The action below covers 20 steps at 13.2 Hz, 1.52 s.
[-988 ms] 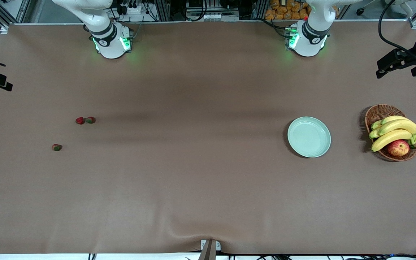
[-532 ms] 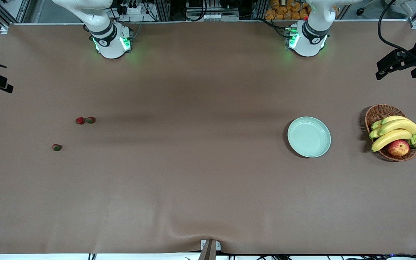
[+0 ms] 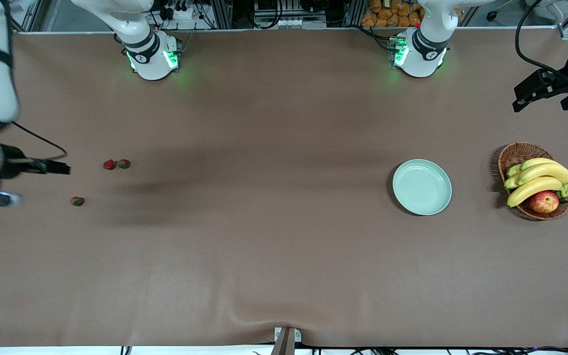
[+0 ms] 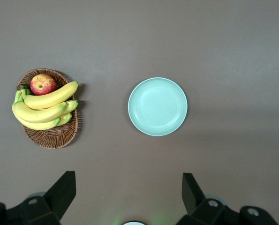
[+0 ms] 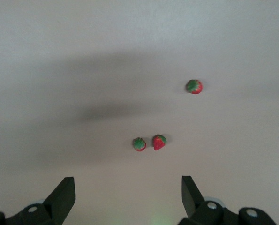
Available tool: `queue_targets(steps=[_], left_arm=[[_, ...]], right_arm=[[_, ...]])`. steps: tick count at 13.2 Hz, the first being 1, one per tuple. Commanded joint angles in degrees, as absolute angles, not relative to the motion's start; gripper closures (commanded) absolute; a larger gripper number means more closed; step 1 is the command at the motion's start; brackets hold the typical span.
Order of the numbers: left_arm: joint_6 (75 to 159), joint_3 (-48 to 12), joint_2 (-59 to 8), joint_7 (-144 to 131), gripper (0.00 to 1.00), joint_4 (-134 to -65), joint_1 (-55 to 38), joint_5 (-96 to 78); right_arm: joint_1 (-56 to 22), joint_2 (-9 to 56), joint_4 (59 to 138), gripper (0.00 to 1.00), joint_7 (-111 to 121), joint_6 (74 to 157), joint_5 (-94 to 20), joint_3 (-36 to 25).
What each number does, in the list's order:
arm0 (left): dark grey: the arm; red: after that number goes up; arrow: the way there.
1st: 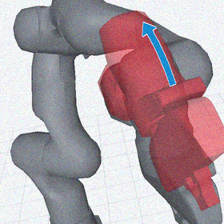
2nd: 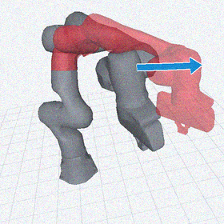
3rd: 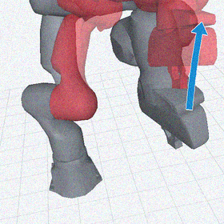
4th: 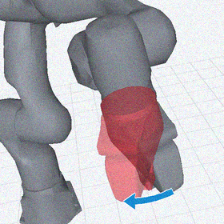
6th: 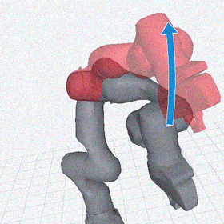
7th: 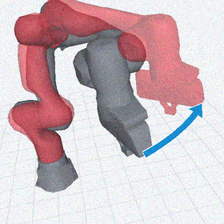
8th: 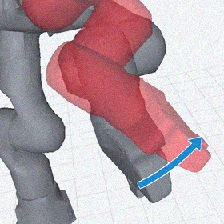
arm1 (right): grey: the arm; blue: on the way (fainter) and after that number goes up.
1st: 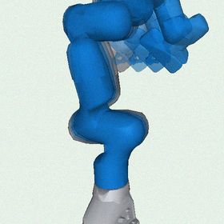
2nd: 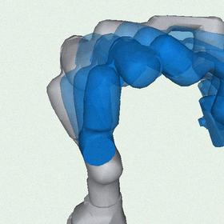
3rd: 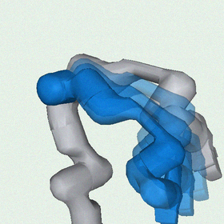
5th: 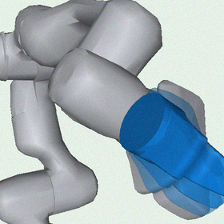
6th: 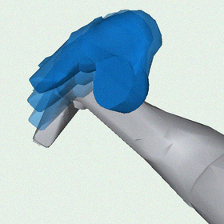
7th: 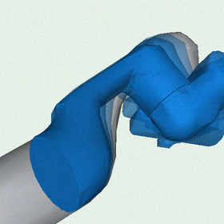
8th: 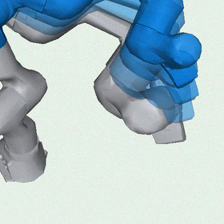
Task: Collect all strawberries into plate
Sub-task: 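Reach the right gripper down and grasp a red strawberry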
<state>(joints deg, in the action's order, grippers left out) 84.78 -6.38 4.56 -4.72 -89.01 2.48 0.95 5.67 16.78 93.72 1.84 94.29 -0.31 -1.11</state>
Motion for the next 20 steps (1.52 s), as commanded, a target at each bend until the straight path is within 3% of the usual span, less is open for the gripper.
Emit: queue_targets(steps=[1, 6, 16, 20], left_arm=[[86.04, -6.06, 5.01, -4.22, 0.00, -89.38, 2.20, -0.18], [87.10, -6.15, 4.83, -4.31, 0.00, -89.91, 2.11, -0.97], [86.84, -6.15, 5.10, -4.39, 0.00, -90.70, 2.11, -0.97], [86.92, -6.68, 4.92, -5.19, 0.00, -90.70, 2.11, -0.97]], right_arm=[[6.06, 16.78, 103.59, 0.00, 1.76, 101.22, -0.44, -0.62], [6.33, 21.87, 111.70, 0.00, 1.85, 107.67, -0.44, -0.62], [6.42, 30.85, 112.58, 0.00, 1.76, 108.37, -0.44, -0.62], [6.42, 31.55, 113.03, 0.21, 1.58, 108.02, -0.53, -0.53]])
